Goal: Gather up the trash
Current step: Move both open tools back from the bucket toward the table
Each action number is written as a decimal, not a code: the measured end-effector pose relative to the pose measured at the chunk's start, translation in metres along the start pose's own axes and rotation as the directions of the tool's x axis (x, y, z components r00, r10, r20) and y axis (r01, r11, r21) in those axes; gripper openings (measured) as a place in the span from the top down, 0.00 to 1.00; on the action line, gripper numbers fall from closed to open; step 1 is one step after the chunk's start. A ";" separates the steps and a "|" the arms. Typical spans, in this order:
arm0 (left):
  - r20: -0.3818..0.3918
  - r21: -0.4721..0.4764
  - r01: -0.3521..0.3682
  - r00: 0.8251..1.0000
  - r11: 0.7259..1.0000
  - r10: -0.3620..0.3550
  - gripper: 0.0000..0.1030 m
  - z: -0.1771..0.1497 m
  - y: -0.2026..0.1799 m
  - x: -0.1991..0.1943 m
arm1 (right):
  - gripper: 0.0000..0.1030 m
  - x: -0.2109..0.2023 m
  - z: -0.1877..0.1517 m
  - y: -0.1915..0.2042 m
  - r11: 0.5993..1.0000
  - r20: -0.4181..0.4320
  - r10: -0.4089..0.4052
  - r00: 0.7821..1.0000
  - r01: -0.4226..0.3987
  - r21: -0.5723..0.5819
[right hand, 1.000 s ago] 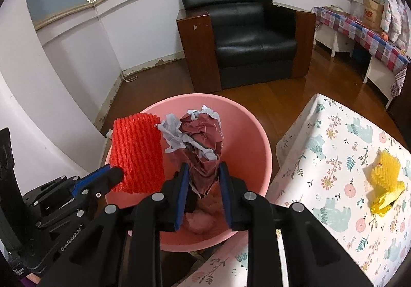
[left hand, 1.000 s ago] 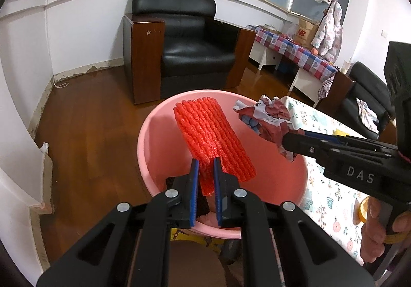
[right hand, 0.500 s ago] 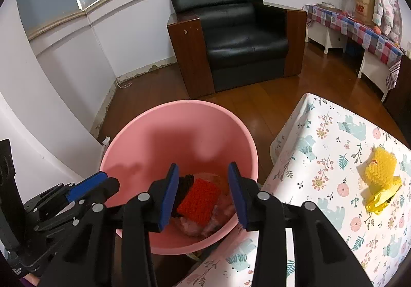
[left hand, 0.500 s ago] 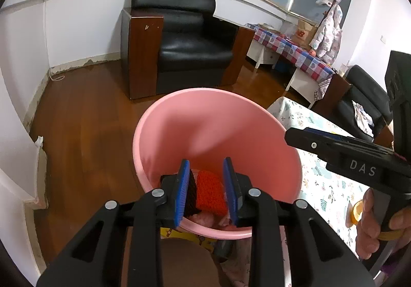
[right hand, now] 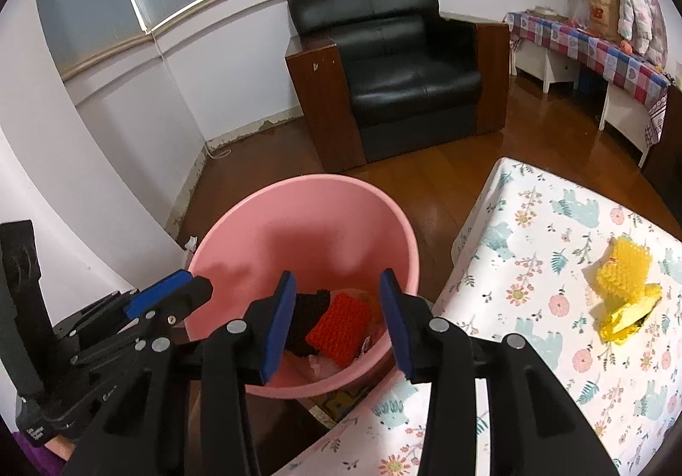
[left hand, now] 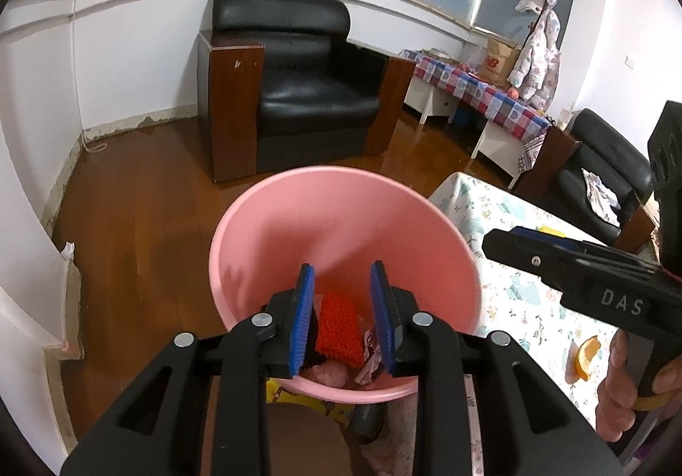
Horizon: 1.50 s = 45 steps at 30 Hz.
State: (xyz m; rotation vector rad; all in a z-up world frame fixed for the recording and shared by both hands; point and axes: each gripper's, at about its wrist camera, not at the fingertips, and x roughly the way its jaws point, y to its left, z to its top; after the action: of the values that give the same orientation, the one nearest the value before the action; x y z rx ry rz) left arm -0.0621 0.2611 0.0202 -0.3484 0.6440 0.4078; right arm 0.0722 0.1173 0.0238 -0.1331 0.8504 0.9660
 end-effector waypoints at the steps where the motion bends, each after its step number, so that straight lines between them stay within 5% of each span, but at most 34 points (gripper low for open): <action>1: 0.006 0.003 0.004 1.000 1.000 -0.004 0.74 0.001 -0.001 -0.001 | 0.61 -0.005 -0.001 -0.001 1.000 0.010 -0.003 1.000 0.003 -0.006; 21: -0.006 0.151 0.141 0.990 0.978 -0.142 0.74 -0.001 -0.082 -0.009 | 0.61 -0.096 -0.053 -0.077 0.987 0.083 -0.106 0.991 0.094 0.132; 31: -0.045 0.220 0.214 0.977 0.952 -0.210 0.74 -0.014 -0.129 -0.005 | 0.61 -0.144 -0.101 -0.151 0.932 0.075 -0.242 0.967 0.210 0.295; 39: -0.131 0.289 0.315 0.949 0.904 -0.288 0.74 -0.027 -0.172 0.004 | 0.61 -0.177 -0.149 -0.202 0.857 0.032 -0.366 0.930 0.323 0.402; 45: -0.260 0.347 0.422 0.902 0.838 -0.346 0.74 -0.051 -0.211 0.021 | 0.61 -0.188 -0.183 -0.230 0.790 -0.032 -0.419 0.907 0.382 0.480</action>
State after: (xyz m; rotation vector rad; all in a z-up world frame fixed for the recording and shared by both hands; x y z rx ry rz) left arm 0.0263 0.0617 0.0079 -0.1204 0.8024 -0.1518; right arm 0.0900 -0.2267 -0.0309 0.1464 0.9198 0.3371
